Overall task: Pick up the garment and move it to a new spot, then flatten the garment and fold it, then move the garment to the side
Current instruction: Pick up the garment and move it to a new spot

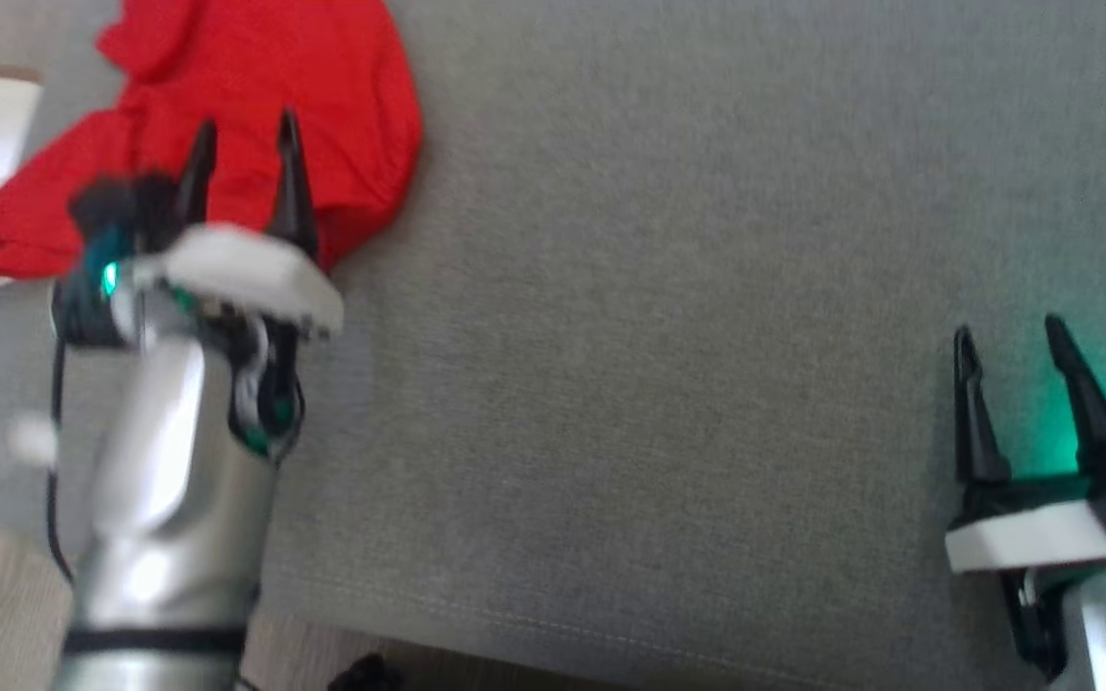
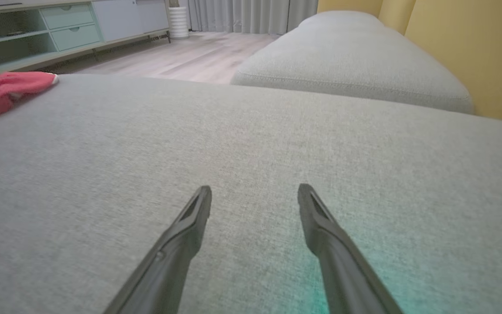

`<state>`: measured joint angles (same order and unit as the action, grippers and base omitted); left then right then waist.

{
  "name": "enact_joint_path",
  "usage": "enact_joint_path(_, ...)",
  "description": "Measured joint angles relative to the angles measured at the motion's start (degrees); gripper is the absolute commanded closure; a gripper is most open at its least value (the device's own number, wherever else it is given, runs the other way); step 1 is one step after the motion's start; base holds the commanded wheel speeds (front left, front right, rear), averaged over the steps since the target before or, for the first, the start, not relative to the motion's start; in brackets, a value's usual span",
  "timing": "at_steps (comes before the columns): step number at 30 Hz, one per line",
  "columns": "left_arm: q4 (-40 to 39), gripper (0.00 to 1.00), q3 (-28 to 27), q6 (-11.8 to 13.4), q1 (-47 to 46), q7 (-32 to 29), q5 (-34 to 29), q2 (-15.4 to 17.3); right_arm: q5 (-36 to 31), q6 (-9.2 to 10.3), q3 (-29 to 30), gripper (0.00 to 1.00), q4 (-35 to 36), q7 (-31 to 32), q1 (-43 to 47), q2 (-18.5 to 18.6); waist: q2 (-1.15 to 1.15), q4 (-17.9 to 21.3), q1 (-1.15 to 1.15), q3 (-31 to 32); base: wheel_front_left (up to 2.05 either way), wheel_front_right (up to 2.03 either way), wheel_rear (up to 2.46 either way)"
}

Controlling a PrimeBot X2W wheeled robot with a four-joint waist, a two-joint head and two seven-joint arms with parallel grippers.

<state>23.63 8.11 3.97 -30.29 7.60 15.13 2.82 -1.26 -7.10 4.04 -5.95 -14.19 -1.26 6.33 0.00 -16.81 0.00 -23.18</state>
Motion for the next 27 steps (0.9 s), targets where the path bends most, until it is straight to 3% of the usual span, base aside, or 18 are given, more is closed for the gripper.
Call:
enact_joint_path(6,13.3,0.0,0.7,-0.5,-9.5,-10.6,0.1,0.7,0.2,0.0,-0.5,0.0,1.3,0.1,-2.9,1.1,0.0,2.2,0.0,-4.9,0.0,0.0,0.0)
enact_joint_path(9,17.5,0.0,1.1,-0.8,-12.1,-12.9,-0.1,0.8,0.2,0.0,-0.5,0.0,1.8,0.1,-3.1,1.3,0.0,3.2,0.0,-5.5,0.0,0.0,0.0)
enact_joint_path(10,18.8,0.25,1.2,-1.2,-13.2,-13.4,0.0,0.9,0.3,0.0,-0.5,0.0,1.8,0.1,-3.1,1.3,0.0,3.4,0.0,-5.4,0.0,0.0,0.0)
enact_joint_path(11,19.9,0.7,1.2,-1.5,-14.0,-13.8,0.1,0.9,0.3,0.0,-0.5,0.0,1.6,0.2,-3.1,1.3,0.0,3.5,0.0,-5.2,0.0,0.0,0.0)
enact_joint_path(12,20.7,1.0,1.2,-1.9,-14.5,-13.8,0.2,0.9,0.3,0.0,-0.4,0.0,1.4,0.2,-3.1,1.3,0.0,3.6,0.0,-4.8,0.0,0.0,0.0)
enact_joint_path(17,21.5,1.0,1.2,-3.7,-14.2,-13.5,1.4,0.9,0.8,0.0,-0.1,0.0,-0.8,0.4,-2.8,0.5,0.0,3.8,0.0,-2.1,0.0,0.0,0.0)
enact_joint_path(20,17.8,1.0,0.6,-5.7,-12.6,-13.3,3.9,0.9,0.8,0.0,-0.2,0.0,-2.0,0.3,-2.7,-0.8,0.0,4.0,0.0,0.4,0.0,0.0,0.0)
enact_joint_path(27,-2.1,1.0,2.5,-9.6,-5.5,-19.8,11.5,0.3,1.5,0.0,-1.5,0.0,-4.8,0.0,-0.4,-2.7,0.0,5.5,0.0,6.5,0.0,0.0,0.0)
